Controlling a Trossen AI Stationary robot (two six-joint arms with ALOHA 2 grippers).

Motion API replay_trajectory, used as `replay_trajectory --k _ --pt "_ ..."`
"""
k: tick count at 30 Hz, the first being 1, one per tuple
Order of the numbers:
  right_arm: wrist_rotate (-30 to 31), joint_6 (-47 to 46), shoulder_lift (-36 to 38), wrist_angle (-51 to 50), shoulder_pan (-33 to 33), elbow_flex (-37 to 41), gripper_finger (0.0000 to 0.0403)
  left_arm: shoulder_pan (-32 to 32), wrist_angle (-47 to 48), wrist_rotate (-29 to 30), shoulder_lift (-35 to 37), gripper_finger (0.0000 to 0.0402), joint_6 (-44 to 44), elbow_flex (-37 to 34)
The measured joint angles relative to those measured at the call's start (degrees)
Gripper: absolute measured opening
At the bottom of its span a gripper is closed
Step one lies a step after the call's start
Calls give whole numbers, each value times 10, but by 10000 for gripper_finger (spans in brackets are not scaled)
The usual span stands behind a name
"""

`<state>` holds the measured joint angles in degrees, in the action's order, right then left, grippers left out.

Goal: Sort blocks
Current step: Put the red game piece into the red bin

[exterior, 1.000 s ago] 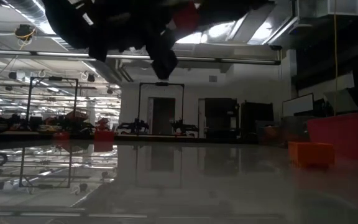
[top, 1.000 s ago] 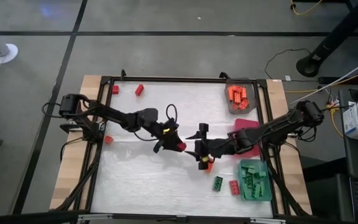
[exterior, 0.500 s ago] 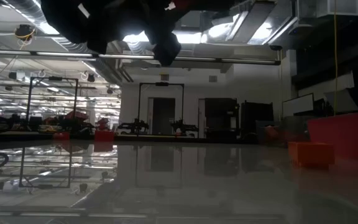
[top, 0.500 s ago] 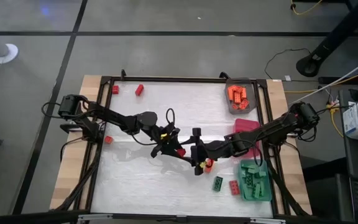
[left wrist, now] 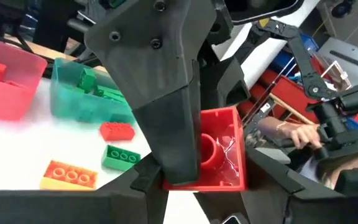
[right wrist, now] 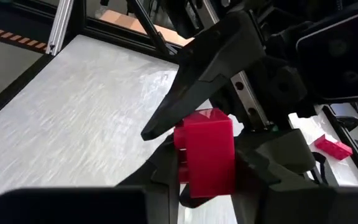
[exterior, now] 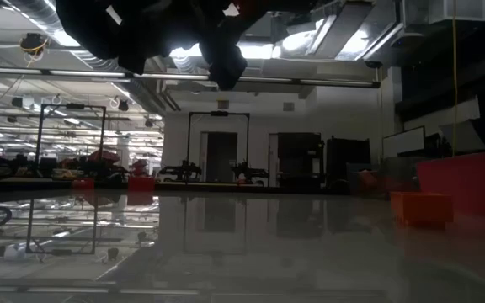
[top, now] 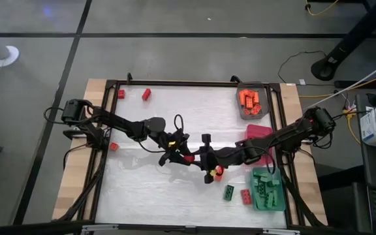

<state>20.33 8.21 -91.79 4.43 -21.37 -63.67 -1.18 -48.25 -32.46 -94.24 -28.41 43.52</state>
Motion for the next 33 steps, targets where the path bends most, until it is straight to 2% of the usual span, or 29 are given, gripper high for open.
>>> replay_trajectory --k 4,8,11,16,24,33 --pt "0 -4 6 -25 1 -3 96 6 24 5 0 155 19 3" --pt "26 -30 12 -113 2 -30 109 22 63 14 1 155 38 6" --pt "44 -54 12 -203 2 -65 110 41 81 12 2 155 51 5" --pt "38 -110 18 -351 -2 -115 98 83 107 7 0 155 62 0" --pt "52 -215 16 -586 -1 -180 110 144 146 -2 2 155 88 1" --pt "62 -394 17 -877 0 -170 107 249 174 -2 2 155 93 1"
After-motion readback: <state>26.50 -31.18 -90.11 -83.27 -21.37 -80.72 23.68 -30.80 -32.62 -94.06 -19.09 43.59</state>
